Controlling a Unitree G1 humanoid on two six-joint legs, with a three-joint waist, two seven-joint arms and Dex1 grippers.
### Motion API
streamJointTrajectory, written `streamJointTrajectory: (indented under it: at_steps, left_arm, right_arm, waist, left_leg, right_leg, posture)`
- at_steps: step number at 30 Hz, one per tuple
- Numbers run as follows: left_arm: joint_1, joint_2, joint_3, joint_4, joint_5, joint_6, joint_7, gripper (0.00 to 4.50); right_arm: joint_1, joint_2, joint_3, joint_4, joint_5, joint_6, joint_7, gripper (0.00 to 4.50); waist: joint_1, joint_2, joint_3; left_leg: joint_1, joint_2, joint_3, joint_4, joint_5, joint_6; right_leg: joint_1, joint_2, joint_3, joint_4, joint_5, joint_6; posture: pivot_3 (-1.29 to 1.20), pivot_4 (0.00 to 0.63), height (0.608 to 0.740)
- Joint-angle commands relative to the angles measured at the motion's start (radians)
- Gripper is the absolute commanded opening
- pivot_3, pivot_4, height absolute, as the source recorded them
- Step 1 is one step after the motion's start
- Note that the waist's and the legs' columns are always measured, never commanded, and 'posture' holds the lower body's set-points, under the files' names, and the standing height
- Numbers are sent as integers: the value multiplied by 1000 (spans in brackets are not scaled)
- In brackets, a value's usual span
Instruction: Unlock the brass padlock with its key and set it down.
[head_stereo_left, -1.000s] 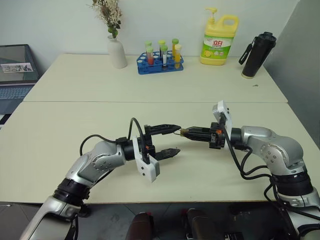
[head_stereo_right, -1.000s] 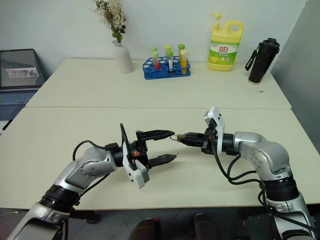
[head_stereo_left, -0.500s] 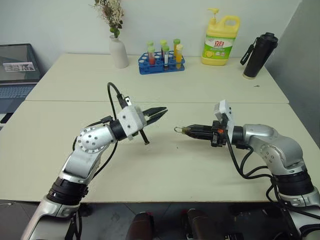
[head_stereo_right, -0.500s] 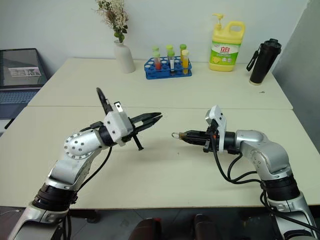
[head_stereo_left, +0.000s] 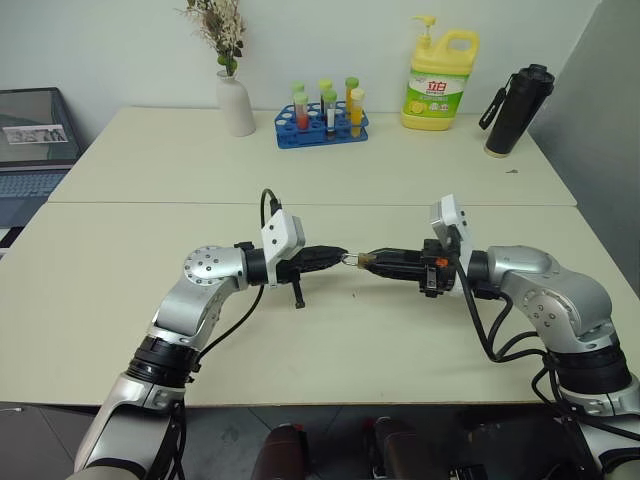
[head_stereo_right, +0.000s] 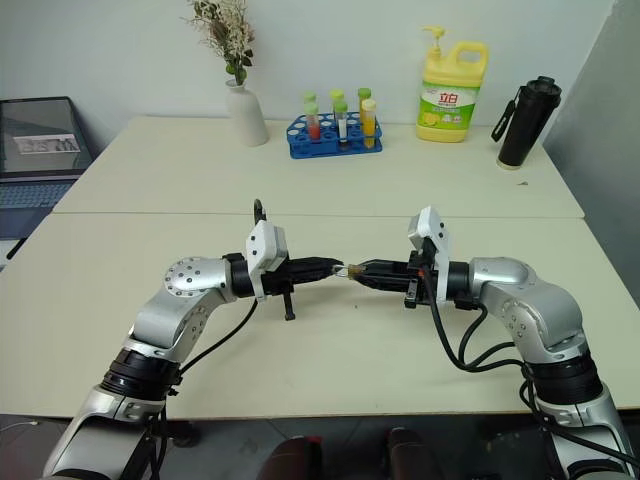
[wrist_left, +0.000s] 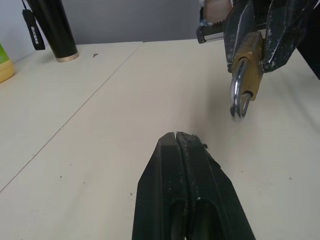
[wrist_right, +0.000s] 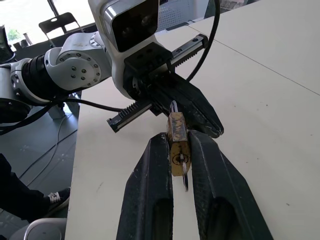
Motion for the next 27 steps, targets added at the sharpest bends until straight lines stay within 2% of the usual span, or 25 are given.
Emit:
streamJointTrajectory:
  at_steps: [1, 14, 27]
  left_arm:
    - [-4, -12, 20, -54, -15, 22, -11, 0]
    - [80, 23, 57, -232, -68, 150, -25, 0]
    - [71, 36, 117, -338, -152, 284, -4, 0]
  right_arm:
    - [-11, -7, -31, -31, 18, -8, 5, 166]
    - [-14, -12, -22, 0, -3, -20, 13, 166]
    - [-10, -10, -9, 19, -25, -37, 21, 166]
  waist:
    - [0, 0, 0]
    - [-1, 0, 0]
    - [0, 0, 0]
  left_leg:
    - [0, 0, 0, 0, 0, 0]
    - [0, 0, 0, 0, 0, 0]
    - [0, 0, 0, 0, 0, 0]
  right_leg:
    - [0, 0, 0, 0, 0, 0]
    - [0, 0, 0, 0, 0, 0]
    - [0, 0, 0, 0, 0, 0]
  posture:
    - [0, 150, 740]
    - [0, 150, 740]
    - [0, 150, 740]
